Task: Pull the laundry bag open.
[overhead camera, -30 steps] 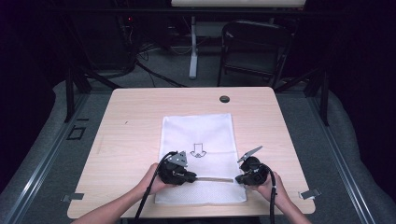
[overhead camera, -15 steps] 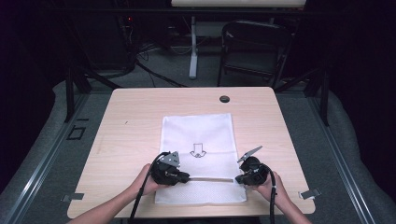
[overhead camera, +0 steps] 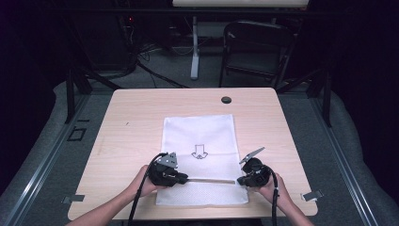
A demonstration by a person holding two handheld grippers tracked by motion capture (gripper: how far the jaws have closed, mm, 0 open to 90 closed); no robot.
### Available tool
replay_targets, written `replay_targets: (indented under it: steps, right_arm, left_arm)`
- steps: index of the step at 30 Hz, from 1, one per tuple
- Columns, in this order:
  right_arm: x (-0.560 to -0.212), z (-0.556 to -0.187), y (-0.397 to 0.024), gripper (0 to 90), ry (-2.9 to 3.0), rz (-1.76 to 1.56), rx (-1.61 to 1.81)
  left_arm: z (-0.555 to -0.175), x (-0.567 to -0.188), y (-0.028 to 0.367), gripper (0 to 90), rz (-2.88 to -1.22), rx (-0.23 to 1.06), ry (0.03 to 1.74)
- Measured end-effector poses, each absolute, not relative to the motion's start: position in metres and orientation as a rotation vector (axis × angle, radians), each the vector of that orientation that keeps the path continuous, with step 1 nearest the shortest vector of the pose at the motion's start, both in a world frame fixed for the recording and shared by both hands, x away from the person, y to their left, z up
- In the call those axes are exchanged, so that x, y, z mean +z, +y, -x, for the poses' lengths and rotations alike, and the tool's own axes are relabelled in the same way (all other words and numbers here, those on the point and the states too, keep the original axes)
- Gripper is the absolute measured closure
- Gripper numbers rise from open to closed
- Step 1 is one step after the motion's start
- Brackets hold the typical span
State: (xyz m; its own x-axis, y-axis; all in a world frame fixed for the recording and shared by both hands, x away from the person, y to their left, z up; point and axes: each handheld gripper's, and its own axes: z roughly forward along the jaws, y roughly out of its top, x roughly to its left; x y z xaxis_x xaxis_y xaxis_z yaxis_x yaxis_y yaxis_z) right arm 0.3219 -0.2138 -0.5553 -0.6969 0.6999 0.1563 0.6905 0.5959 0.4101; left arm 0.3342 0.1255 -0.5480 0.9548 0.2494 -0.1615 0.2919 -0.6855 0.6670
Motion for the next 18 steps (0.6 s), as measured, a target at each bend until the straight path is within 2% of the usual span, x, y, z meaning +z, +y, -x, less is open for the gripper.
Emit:
replay_targets:
  steps: [18]
  right_arm:
    - [-0.555, -0.322, -0.213, 90.0, 2.79, -1.215, 0.69]
  left_arm:
    - [-0.333, -0.549, 0.138, 81.9, -2.359, -0.065, 0.383]
